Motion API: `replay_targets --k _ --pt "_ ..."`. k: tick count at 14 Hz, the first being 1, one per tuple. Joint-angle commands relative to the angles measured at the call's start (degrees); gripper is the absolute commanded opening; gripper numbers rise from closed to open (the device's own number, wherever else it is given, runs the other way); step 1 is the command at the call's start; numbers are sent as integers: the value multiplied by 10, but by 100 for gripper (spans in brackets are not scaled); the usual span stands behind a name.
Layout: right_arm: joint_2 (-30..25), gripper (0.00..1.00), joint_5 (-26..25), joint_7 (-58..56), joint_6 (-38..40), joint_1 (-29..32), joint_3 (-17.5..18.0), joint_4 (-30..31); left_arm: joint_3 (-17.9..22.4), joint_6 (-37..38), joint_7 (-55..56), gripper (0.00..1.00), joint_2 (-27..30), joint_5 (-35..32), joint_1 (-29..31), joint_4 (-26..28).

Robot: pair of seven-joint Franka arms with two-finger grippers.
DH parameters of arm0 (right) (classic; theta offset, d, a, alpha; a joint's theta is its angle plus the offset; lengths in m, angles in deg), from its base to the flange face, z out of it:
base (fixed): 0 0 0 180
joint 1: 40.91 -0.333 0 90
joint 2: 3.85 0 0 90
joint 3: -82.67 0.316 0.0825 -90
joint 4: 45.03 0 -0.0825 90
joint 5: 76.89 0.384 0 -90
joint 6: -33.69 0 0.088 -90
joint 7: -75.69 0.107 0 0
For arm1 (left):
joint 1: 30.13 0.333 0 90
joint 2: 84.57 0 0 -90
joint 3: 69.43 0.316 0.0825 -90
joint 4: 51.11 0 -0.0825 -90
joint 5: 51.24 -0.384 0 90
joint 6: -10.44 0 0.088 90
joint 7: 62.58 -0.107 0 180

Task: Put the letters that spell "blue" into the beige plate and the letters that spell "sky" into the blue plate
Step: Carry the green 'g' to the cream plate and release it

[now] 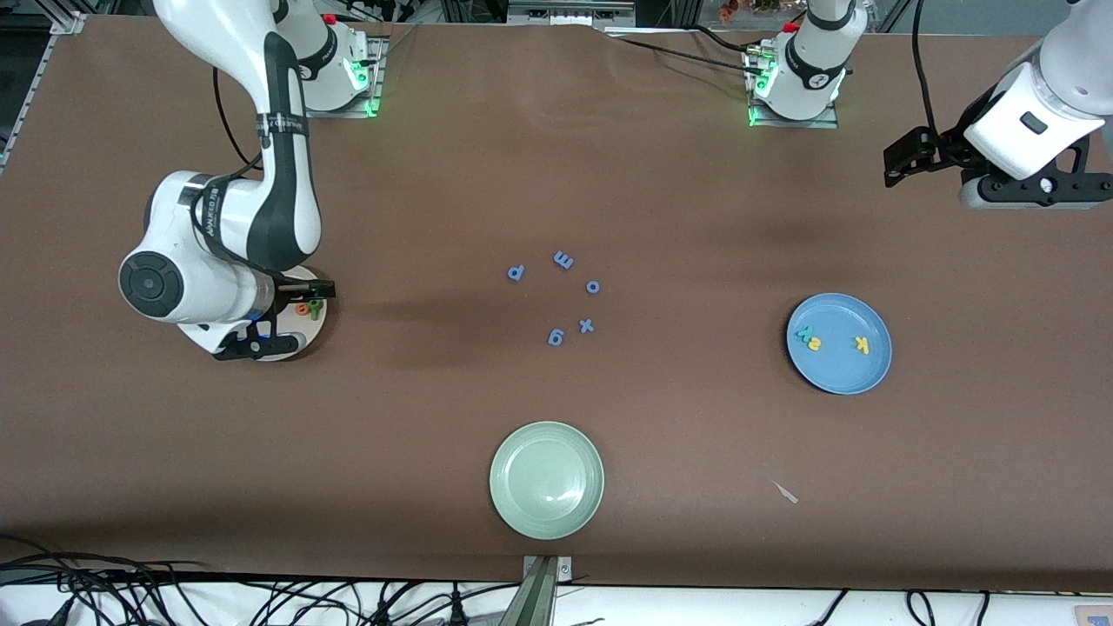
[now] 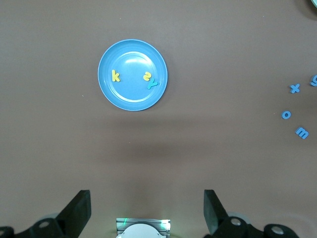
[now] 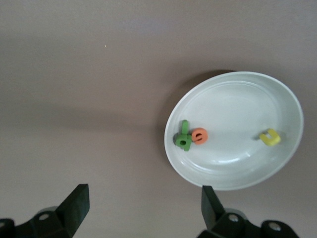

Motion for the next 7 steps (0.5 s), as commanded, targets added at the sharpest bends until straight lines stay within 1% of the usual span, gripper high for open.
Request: replay_targets --k 1,4,5,6,7 --pt "-1 100 -29 33 47 -12 -5 -42 -1 12 4 100 -7 13 4 -16" --pt "-37 100 -59 72 65 -30 -6 -47 -1 13 4 100 -7 13 4 -16" --pt "-37 100 -69 74 78 -58 -25 -48 -1 13 4 100 -7 13 4 -16" --pt "-37 100 -72 75 101 -79 -56 -50 -1 13 4 100 -7 13 4 -16" --pt "-37 100 -73 79 127 -81 -56 -67 -1 12 4 100 -7 13 4 -16"
